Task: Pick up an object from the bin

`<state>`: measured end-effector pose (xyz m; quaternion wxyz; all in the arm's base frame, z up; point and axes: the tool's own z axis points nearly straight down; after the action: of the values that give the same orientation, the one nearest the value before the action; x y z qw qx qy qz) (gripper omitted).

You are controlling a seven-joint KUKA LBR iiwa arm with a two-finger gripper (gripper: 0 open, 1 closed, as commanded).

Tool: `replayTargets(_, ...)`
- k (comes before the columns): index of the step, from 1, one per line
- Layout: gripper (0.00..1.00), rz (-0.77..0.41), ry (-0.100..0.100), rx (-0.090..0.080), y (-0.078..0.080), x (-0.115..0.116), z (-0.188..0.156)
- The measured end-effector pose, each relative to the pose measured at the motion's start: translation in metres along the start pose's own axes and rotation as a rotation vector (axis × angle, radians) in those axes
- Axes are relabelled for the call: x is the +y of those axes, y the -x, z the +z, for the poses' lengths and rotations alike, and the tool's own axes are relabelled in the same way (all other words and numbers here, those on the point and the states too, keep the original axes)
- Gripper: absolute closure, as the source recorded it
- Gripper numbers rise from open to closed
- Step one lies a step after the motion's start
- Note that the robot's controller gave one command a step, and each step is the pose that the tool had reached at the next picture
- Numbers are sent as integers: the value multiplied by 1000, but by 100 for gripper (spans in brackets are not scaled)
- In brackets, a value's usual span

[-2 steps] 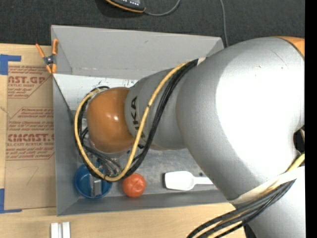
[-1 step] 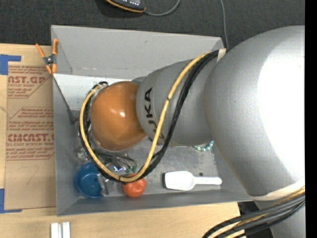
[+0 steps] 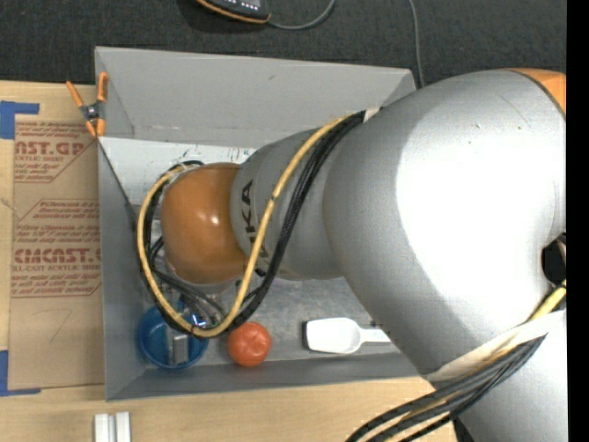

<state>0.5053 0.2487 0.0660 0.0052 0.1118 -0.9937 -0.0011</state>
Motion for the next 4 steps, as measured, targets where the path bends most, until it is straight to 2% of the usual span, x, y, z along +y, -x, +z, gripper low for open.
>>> replayTargets(1,0,-588,-10,-21,-16,0,-6)
replayTargets(2,100,-1,2,-8,1,1,-2)
replayTargets(3,100,0,2,-8,2,1,-2)
replayTargets(4,100,0,4,-16,3,2,-84)
